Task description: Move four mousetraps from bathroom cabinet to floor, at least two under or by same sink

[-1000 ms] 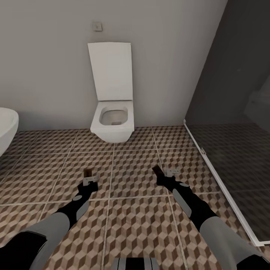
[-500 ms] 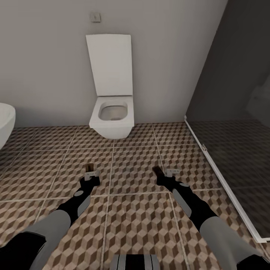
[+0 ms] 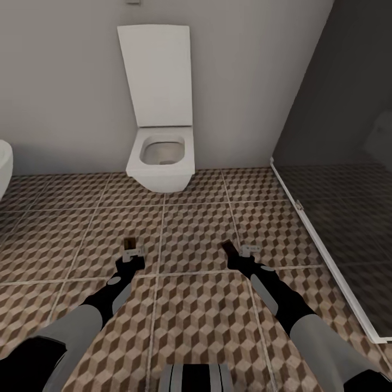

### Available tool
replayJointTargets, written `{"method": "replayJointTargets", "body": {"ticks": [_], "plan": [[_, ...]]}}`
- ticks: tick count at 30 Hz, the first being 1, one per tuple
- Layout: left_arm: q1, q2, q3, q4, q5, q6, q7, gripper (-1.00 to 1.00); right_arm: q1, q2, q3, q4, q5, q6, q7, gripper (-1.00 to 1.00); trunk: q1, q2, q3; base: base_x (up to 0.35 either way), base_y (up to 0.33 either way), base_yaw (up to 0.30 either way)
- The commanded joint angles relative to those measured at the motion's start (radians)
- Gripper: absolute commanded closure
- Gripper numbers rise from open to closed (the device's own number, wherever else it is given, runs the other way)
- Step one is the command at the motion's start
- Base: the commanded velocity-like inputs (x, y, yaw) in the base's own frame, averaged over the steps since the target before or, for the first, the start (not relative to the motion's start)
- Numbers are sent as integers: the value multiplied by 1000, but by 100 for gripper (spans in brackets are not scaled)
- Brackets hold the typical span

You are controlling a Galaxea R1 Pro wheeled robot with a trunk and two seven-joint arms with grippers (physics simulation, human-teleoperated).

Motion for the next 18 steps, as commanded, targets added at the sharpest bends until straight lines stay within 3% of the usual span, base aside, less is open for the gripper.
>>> {"method": "replayJointTargets", "body": {"ticks": [1,18], "plan": [[-1,1,-9,0,1,-2,10,100,-1,-1,3,-1,-5,3,-3,100,0,-1,-5,0,0,0],[-1,2,-9,2,1,-2,10,100,-1,-1,3,-1,-5,3,-3,100,8,-5,-70,0,0,0]]}}
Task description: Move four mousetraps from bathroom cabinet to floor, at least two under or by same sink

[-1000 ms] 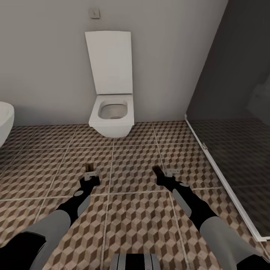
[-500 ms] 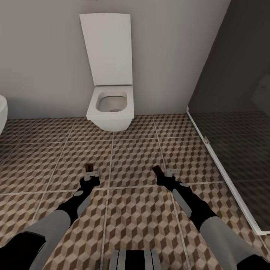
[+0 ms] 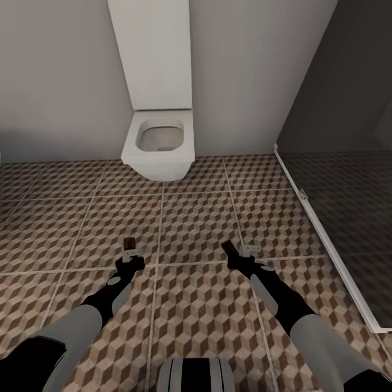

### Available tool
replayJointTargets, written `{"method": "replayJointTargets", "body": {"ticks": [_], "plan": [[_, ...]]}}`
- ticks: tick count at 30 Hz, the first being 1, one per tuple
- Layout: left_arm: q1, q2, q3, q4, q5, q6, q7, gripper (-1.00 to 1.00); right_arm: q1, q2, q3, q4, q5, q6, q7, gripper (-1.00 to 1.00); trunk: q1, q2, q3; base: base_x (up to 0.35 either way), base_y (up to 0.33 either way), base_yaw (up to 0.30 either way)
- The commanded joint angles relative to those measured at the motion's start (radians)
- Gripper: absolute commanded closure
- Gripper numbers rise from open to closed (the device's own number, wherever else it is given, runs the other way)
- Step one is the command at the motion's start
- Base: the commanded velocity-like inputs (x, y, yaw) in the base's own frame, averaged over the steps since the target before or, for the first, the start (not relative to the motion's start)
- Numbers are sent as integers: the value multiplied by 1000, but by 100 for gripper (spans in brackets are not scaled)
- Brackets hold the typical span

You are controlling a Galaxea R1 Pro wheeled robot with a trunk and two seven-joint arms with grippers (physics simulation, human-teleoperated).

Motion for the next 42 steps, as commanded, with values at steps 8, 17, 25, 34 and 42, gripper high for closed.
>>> {"method": "replayJointTargets", "body": {"ticks": [8,17,25,34,42], "plan": [[-1,2,-9,0,1,-3,10,100,-1,-2,4,-1,-5,3,-3,100,2,-2,-24,0,0,0],[-1,2,-10,2,1,-2,10,100,-1,-7,5,-2,-5,3,-2,100,2,-2,-24,0,0,0],[-1,2,-10,2,1,-1,10,100,-1,-7,5,-1,-5,2,-2,100,2,-2,-24,182,121,0],[-1,2,-10,-1,1,45,10,100,-1,-7,6,3,-5,0,-2,100,2,-2,-24,263,199,0],[-1,1,-10,-1,1,56,10,100,-1,-6,8,29,-3,-48,1,100,2,-2,-24,276,182,0]]}}
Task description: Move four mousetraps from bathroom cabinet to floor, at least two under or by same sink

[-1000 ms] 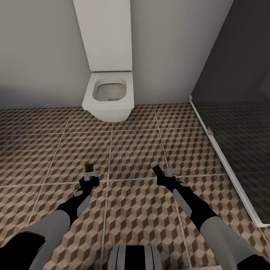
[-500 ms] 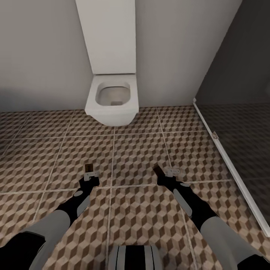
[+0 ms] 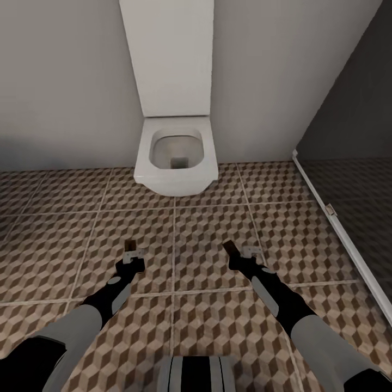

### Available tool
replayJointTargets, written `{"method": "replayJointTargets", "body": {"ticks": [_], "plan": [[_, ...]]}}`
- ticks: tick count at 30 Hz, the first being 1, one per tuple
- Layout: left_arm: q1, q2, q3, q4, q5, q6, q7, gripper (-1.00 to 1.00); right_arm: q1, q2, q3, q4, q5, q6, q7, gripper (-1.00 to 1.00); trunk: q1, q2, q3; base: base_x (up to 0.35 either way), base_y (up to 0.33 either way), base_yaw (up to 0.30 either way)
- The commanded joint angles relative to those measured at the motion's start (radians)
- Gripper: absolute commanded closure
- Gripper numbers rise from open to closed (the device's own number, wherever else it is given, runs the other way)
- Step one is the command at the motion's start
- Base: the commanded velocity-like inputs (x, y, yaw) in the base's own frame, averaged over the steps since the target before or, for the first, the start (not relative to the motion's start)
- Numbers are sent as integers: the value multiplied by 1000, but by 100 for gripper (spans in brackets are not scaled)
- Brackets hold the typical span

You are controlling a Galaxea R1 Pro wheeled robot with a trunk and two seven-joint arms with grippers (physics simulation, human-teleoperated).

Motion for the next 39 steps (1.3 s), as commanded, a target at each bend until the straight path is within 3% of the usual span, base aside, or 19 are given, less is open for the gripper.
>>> {"method": "replayJointTargets", "body": {"ticks": [1,10,19,28,39], "plan": [[0,0,-9,0,2,-2,9,100,0,-1,4,3,-5,-4,-1,100,0,0,-1,314,68,0],[0,-1,-9,0,2,-2,8,100,0,4,6,75,-9,-94,4,100,0,0,-1,327,16,0],[0,0,-9,1,2,-3,8,100,0,11,7,102,-10,-123,37,100,0,0,-1,212,0,0],[0,0,-10,3,2,-3,7,100,0,52,8,208,-10,-215,106,100,0,0,-1,10,0,0],[0,2,-9,7,2,-3,7,100,0,83,8,215,-10,-223,139,100,0,0,-1,9,0,0]]}}
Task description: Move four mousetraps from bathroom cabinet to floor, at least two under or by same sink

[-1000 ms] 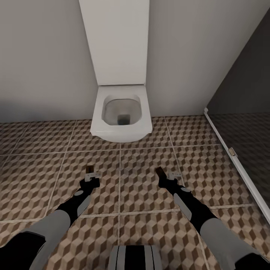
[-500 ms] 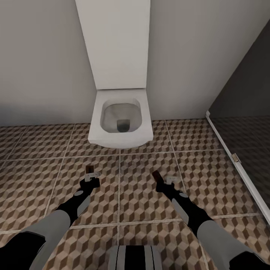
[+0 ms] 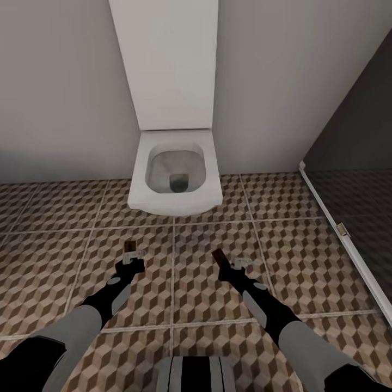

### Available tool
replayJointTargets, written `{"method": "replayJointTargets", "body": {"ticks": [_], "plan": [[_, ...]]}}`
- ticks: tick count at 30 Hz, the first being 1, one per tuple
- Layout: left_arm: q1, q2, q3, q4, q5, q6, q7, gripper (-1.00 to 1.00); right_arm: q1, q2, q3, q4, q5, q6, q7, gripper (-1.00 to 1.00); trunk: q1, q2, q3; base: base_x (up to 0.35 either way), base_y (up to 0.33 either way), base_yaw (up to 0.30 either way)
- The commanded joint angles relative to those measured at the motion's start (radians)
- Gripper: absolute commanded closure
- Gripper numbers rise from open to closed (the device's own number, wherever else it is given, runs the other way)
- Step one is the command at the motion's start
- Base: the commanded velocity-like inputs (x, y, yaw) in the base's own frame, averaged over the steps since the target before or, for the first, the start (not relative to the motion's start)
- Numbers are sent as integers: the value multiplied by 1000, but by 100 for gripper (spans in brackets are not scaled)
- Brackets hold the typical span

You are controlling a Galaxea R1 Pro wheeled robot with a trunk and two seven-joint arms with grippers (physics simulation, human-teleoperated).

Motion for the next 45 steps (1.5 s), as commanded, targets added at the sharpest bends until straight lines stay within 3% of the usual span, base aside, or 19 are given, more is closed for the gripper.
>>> {"method": "replayJointTargets", "body": {"ticks": [1,11,20,26,29,34,45], "plan": [[0,1,-9,0,2,-2,9,100,-1,0,4,1,-10,-2,1,100,0,0,-1,140,0,0],[0,0,-10,12,2,-1,9,100,-1,0,3,2,-9,-5,3,100,0,0,-1,253,0,0],[0,-2,-10,35,2,-3,7,100,-1,3,5,54,-11,-43,3,100,0,0,-1,33,0,0],[0,-4,-12,36,2,-3,7,100,-1,54,10,81,-10,-47,3,100,0,0,-1,1,0,0],[0,-7,-15,46,2,-3,6,100,-1,68,35,90,-9,-47,3,100,0,0,-1,0,0,0],[0,-27,-17,79,2,-4,4,100,-1,73,63,92,-9,-60,3,100,0,0,-1,0,0,0],[0,-79,-30,152,0,-7,0,100,-1,74,68,93,-9,-68,3,100,0,0,-1,0,0,0]]}}
